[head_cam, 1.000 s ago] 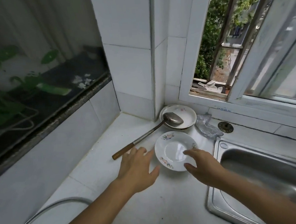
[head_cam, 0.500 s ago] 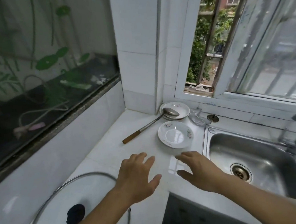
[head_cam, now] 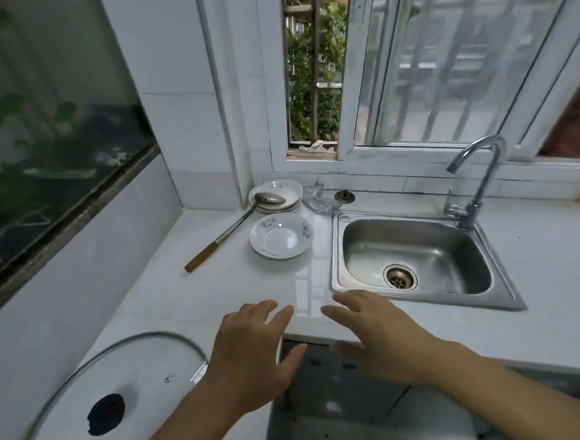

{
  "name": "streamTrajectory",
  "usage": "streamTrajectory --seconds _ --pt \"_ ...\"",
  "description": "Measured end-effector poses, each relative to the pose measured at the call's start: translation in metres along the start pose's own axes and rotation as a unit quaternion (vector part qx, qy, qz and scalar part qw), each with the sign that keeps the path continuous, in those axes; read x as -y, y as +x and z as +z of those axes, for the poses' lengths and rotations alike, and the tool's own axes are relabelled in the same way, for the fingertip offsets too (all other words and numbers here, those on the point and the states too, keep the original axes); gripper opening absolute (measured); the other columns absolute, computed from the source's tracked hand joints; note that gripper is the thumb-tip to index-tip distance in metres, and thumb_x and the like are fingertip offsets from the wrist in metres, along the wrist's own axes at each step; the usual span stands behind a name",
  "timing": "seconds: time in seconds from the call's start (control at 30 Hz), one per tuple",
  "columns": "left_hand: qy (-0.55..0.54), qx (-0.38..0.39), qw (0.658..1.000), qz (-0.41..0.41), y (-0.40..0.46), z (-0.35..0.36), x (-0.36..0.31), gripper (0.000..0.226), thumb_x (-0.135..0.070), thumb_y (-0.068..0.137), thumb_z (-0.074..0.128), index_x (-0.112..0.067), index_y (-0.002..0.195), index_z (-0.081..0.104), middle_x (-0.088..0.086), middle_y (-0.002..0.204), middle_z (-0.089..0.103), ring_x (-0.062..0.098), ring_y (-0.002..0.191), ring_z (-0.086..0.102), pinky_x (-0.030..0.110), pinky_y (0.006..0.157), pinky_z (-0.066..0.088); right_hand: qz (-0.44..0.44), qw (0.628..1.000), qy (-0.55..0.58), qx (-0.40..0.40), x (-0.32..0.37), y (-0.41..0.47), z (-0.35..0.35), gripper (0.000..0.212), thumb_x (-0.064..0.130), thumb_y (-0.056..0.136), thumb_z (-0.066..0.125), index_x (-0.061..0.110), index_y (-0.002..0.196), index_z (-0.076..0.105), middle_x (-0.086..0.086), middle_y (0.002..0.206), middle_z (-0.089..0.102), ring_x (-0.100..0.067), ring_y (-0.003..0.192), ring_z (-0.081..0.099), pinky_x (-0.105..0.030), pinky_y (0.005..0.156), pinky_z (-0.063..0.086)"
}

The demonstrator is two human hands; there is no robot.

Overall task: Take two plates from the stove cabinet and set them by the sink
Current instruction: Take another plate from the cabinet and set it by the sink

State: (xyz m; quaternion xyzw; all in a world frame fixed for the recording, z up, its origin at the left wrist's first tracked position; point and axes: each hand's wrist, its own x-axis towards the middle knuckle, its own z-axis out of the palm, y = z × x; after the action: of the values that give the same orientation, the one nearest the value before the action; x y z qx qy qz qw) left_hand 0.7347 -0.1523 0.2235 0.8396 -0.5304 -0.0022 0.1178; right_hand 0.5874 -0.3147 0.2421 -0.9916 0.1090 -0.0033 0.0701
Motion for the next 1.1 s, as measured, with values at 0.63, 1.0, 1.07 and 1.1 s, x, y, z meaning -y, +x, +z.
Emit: streamTrajectory --seconds 0.63,1.0,1.07,1.1 --pt "0.011 0.052 0.995 0.080 -0.060 0.017 -0.116 0.062 -0.063 0.081 0.045 -0.025 0.128 0.058 -0.005 0.117 0.067 0.017 0.098 0.062 0.033 0.080 0.051 0.055 0.998 0.009 -0.017 -0.014 -0.164 -0.001 0.048 0.044 0.090 0.050 0.020 0.131 0.048 -0.003 0.123 0.059 -0.024 0.111 0.053 -0.033 0.094 0.043" --pt "-0.023 0.056 0.975 0.214 -0.141 -0.007 -0.152 0.061 -0.058 0.082 0.049 -0.020 0.129 0.059 0.002 0.118 0.068 0.024 0.104 0.062 0.040 0.079 0.051 0.175 0.983 -0.001 -0.046 0.086 -0.278 -0.008 0.058 0.048 0.088 0.045 0.019 0.138 0.044 -0.008 0.133 0.055 -0.026 0.124 0.047 -0.040 0.104 0.038" --pt "-0.032 0.054 0.967 0.245 -0.148 -0.008 -0.170 0.060 -0.057 0.083 0.050 -0.020 0.129 0.059 0.002 0.117 0.067 0.025 0.103 0.062 0.040 0.080 0.051 0.205 0.978 -0.010 -0.050 0.095 -0.302 -0.010 0.057 0.047 0.089 0.045 0.018 0.138 0.044 -0.009 0.131 0.056 -0.027 0.123 0.048 -0.040 0.103 0.039" --pt "-0.036 0.052 0.964 0.259 -0.151 -0.007 -0.180 0.061 -0.057 0.083 0.050 -0.020 0.129 0.059 0.002 0.118 0.067 0.024 0.104 0.061 0.040 0.081 0.051 0.219 0.974 -0.010 -0.054 0.098 -0.315 -0.011 0.057 0.047 0.089 0.046 0.018 0.138 0.045 -0.010 0.130 0.056 -0.028 0.122 0.048 -0.040 0.102 0.040"
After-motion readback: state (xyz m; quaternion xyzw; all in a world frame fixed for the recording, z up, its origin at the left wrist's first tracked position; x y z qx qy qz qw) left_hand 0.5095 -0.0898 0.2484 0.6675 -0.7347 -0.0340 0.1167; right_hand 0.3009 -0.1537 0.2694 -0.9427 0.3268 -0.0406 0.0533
